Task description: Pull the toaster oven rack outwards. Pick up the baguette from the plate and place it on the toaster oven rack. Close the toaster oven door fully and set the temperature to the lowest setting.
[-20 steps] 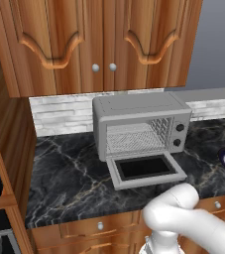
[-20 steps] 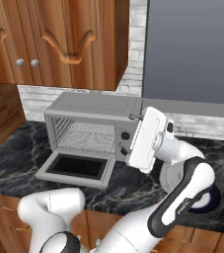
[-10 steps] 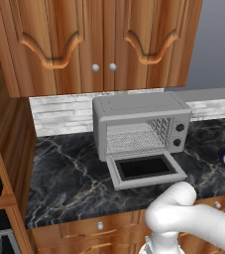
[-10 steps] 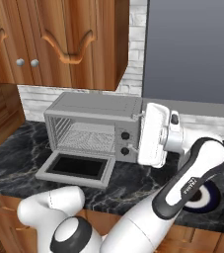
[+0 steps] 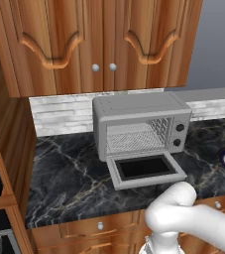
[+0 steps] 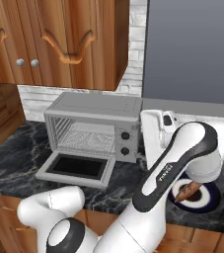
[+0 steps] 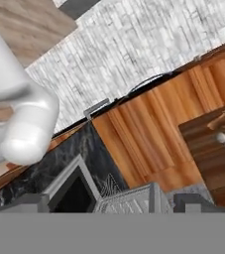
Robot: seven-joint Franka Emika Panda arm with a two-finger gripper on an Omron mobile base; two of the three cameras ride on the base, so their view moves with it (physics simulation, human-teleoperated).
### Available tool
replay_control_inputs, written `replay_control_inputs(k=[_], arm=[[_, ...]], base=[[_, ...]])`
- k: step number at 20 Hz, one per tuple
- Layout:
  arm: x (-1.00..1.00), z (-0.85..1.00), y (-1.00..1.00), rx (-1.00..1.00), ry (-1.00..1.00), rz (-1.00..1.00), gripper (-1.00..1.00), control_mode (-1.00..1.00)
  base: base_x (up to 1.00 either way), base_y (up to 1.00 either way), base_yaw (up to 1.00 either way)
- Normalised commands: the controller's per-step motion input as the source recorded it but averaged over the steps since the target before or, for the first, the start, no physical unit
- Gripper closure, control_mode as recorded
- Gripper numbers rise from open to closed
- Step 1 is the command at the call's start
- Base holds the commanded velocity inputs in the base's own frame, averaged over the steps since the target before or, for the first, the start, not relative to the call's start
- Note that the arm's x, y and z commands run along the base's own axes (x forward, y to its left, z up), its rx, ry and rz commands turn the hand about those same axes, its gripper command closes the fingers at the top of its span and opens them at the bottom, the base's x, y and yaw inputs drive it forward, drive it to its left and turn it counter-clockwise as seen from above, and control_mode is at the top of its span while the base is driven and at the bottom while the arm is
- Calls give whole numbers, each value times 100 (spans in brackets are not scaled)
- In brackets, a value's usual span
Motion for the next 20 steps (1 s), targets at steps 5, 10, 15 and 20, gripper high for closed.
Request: replay_control_inputs(k=[5, 10, 15, 20], arm=[[23, -39, 0, -33, 0, -22, -100, -100], [4, -31, -13, -14, 0, -10, -100, -100], [0, -31, -36, -11, -3, -10, -100, -100], [14, -23, -19, -10, 7, -7, -100, -100]], base=[[0, 0, 0], [0, 0, 0], [0, 0, 0], [0, 0, 0]])
